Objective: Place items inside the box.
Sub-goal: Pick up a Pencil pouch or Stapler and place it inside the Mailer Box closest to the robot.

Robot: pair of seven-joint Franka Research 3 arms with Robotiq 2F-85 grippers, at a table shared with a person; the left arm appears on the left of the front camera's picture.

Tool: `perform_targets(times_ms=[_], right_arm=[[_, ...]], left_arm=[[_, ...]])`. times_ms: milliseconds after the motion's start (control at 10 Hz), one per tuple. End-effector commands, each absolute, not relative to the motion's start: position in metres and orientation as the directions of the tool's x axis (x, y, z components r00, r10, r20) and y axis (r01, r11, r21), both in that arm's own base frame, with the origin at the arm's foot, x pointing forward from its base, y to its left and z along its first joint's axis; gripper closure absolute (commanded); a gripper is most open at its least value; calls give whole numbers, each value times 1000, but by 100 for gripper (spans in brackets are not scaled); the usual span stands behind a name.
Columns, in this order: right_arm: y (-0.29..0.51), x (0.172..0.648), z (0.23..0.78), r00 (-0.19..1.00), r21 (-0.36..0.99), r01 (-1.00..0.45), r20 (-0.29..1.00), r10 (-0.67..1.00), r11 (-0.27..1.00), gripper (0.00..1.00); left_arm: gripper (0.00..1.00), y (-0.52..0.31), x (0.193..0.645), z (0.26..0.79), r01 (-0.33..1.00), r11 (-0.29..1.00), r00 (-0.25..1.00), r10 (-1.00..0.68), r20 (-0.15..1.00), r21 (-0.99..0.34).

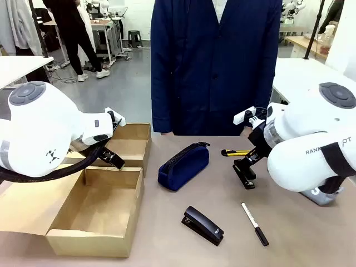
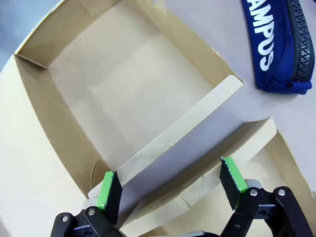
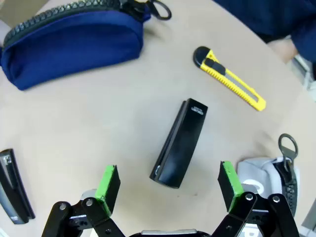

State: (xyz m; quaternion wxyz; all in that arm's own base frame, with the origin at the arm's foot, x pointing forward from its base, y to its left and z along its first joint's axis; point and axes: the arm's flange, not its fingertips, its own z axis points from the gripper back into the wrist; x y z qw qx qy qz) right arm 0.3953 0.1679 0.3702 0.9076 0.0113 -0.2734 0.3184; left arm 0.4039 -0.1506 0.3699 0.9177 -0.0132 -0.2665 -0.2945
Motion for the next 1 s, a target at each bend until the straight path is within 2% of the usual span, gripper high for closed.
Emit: perform_targets(times_ms=[0,900], right_arm=[[168,395,370,648,-154,-584,504,572,797,0],[168,395,370,648,-154,-584,504,572,797,0]], left_arm=[[0,-151,404,370,548,826,684,-533,497,133],[0,-151,404,370,548,826,684,-533,497,133]])
